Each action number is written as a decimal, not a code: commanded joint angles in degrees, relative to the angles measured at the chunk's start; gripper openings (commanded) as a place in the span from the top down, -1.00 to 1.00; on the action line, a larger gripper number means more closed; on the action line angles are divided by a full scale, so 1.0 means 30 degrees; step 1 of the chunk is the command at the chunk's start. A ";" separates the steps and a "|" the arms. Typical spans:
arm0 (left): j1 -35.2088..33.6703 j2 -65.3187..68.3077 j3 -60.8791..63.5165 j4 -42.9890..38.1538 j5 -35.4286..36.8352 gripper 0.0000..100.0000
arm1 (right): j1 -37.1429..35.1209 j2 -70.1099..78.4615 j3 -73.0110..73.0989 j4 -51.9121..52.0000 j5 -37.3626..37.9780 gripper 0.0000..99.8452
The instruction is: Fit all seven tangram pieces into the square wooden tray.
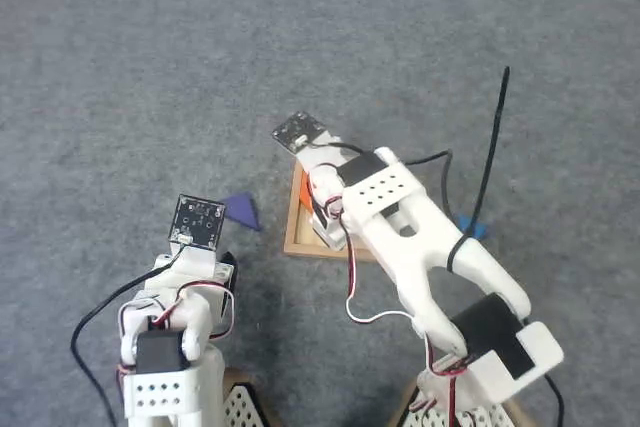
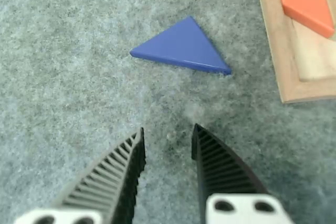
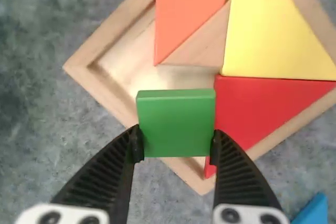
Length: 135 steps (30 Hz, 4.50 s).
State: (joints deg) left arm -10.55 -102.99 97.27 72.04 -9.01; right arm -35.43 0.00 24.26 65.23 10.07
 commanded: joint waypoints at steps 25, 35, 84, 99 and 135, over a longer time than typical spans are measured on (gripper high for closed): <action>-0.0117 -0.0381 -0.0278 0.0088 0.0176 0.72 | -0.0689 -0.1275 -0.0147 -0.0864 0.2110 0.54; -0.0117 -0.0381 -0.0278 0.0088 0.0176 0.72 | 0.1040 -0.1509 0.0088 0.0073 0.2168 0.69; -0.0117 -0.0381 -0.0278 0.0088 0.0176 0.72 | 1.2322 -0.1978 0.3165 0.0571 0.2930 0.44; -0.0117 -0.0381 -0.0278 0.0088 0.0176 0.72 | 1.2381 0.2740 0.1436 -0.1773 0.3810 0.53; -0.0117 -0.0381 -0.0278 0.0088 0.0176 0.72 | 0.3941 -0.1509 -0.2374 0.2212 0.2813 0.84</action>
State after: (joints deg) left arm -10.55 -102.99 97.27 72.04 -9.01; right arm -18.29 -4.31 23.65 70.68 19.38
